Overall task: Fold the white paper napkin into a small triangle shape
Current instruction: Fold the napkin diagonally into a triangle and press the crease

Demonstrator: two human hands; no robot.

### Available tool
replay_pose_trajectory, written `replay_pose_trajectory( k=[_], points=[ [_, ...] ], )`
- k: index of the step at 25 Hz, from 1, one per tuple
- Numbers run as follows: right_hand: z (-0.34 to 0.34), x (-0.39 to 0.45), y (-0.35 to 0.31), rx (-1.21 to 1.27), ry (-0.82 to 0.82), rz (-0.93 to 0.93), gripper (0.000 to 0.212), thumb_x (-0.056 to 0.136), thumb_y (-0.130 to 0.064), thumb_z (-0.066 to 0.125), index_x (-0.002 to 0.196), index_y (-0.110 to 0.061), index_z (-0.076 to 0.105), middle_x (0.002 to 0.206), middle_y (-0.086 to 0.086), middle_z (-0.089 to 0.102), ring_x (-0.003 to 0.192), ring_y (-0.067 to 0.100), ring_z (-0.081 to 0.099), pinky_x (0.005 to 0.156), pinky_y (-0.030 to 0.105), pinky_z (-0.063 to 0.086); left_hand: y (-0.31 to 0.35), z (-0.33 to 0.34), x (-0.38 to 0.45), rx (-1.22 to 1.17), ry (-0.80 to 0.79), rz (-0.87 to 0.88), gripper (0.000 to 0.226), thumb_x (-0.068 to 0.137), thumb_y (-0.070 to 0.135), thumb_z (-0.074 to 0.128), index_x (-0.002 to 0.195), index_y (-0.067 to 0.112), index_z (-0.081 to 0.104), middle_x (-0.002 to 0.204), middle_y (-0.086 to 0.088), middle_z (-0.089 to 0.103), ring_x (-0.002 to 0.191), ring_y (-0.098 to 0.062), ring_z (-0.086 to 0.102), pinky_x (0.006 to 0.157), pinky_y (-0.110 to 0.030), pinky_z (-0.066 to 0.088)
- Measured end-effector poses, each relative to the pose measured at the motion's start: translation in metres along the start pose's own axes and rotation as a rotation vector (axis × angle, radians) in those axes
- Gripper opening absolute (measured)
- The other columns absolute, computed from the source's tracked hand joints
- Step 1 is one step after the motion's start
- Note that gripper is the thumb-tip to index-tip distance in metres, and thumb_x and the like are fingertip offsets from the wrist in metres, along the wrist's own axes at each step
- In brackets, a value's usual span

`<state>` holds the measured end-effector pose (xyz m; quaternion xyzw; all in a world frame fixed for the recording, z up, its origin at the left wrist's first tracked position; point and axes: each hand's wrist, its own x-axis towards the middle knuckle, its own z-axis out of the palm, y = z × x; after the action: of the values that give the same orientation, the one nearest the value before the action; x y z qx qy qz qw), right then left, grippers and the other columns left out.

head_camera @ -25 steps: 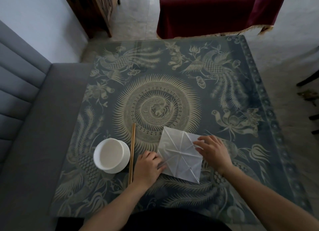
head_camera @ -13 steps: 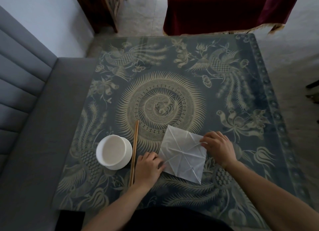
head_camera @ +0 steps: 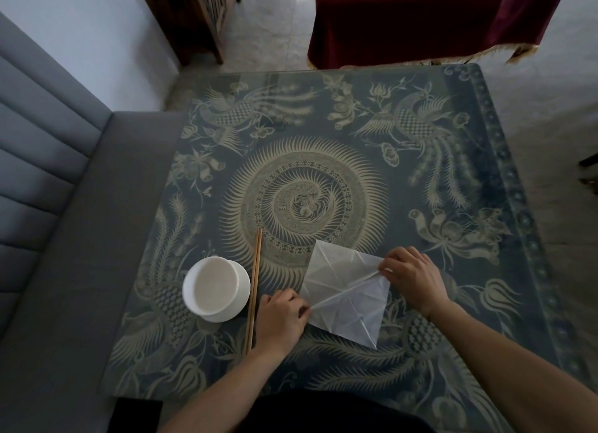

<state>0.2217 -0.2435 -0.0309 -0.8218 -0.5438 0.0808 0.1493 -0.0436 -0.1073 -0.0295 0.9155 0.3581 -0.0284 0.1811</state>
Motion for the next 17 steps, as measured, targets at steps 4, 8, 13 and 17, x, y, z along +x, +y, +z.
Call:
replay_pose_trajectory(
  k=[4,8,13,17],
  points=[
    [0.0006,0.0015,0.0036,0.001,-0.018,0.003,0.018,0.072,-0.018,0.087,0.087,-0.021,0.078,0.094,0.004,0.068,0.081,0.03,0.062,0.065,0.04,0.052,-0.0016,-0.0009,0.0001,-0.02,0.009,-0.01,0.014,0.088,0.039,0.068,0.092,0.028,0.075,0.09,0.009,0.064,0.084,-0.014,0.058,0.072,-0.031,0.033],
    [0.0,0.0043,0.0072,-0.009,-0.033,-0.019,0.017,0.071,-0.02,0.088,0.083,-0.024,0.076,0.093,0.001,0.068,0.08,0.028,0.061,0.064,0.039,0.052,-0.0022,-0.0019,-0.0015,-0.014,0.014,0.012,0.013,0.088,0.038,0.068,0.092,0.027,0.075,0.091,0.009,0.065,0.085,-0.013,0.058,0.074,-0.032,0.036],
    [-0.0018,0.0062,0.0074,-0.04,-0.037,-0.071,0.02,0.068,-0.018,0.09,0.08,-0.021,0.074,0.089,0.002,0.067,0.075,0.028,0.061,0.059,0.04,0.052,-0.0022,-0.0013,-0.0038,0.02,0.007,0.054,0.011,0.085,0.036,0.074,0.087,0.026,0.075,0.085,0.009,0.064,0.081,-0.014,0.057,0.071,-0.029,0.028],
    [-0.0059,0.0061,0.0058,-0.046,-0.035,-0.081,0.02,0.068,-0.015,0.089,0.08,-0.018,0.073,0.088,0.004,0.067,0.074,0.03,0.061,0.059,0.04,0.052,-0.0022,-0.0023,-0.0013,0.011,0.007,0.032,0.01,0.084,0.037,0.074,0.086,0.027,0.075,0.085,0.009,0.064,0.08,-0.013,0.057,0.069,-0.028,0.026]
  ],
)
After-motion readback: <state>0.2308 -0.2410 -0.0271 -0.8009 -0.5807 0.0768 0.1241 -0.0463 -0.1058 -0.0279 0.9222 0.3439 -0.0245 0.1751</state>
